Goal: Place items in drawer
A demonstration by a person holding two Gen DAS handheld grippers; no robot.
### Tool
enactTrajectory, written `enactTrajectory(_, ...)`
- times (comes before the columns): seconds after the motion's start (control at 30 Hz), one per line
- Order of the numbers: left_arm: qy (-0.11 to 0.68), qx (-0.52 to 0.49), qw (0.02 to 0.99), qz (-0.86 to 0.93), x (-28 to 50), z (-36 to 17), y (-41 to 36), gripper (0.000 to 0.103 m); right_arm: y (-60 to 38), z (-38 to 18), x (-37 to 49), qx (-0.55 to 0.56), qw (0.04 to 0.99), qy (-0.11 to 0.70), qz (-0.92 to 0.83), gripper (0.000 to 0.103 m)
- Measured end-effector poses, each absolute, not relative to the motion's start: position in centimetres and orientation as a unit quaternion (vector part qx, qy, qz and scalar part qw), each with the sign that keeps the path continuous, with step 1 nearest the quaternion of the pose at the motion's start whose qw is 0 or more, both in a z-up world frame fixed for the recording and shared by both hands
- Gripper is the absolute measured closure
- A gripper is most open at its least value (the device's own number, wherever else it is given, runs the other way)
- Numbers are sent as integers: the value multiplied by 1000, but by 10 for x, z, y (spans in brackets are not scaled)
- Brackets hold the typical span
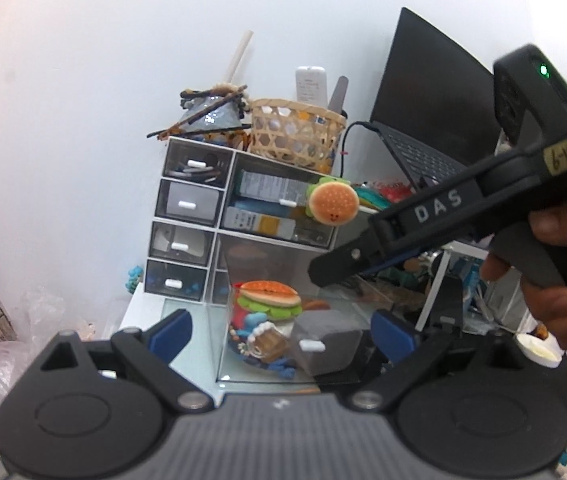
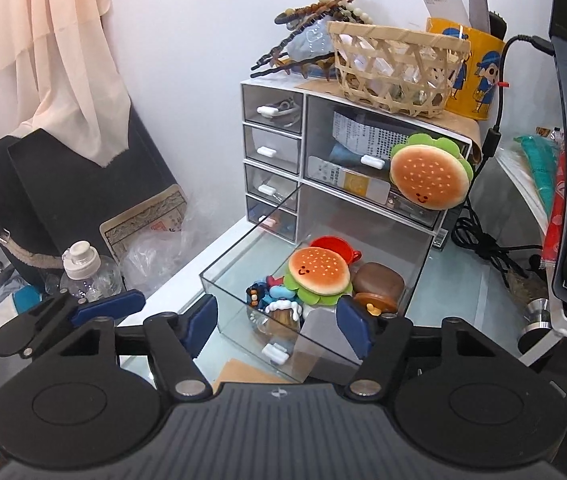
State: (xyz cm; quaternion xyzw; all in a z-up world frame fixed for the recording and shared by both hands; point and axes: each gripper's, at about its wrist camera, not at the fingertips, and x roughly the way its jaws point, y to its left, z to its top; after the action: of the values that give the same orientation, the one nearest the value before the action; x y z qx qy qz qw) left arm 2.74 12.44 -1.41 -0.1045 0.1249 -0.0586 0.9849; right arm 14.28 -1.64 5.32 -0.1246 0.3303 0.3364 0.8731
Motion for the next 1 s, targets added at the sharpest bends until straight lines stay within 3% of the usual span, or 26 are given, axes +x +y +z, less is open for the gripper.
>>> enactTrajectory(0.13, 123, -113, 985, -51, 29, -14, 128, 5, -21, 48, 151, -121, 871, 335, 339, 41)
enactTrajectory(1.0, 148, -130, 979, -54, 46, -27, 134, 5, -11, 30, 195, -133, 855, 361, 347, 39)
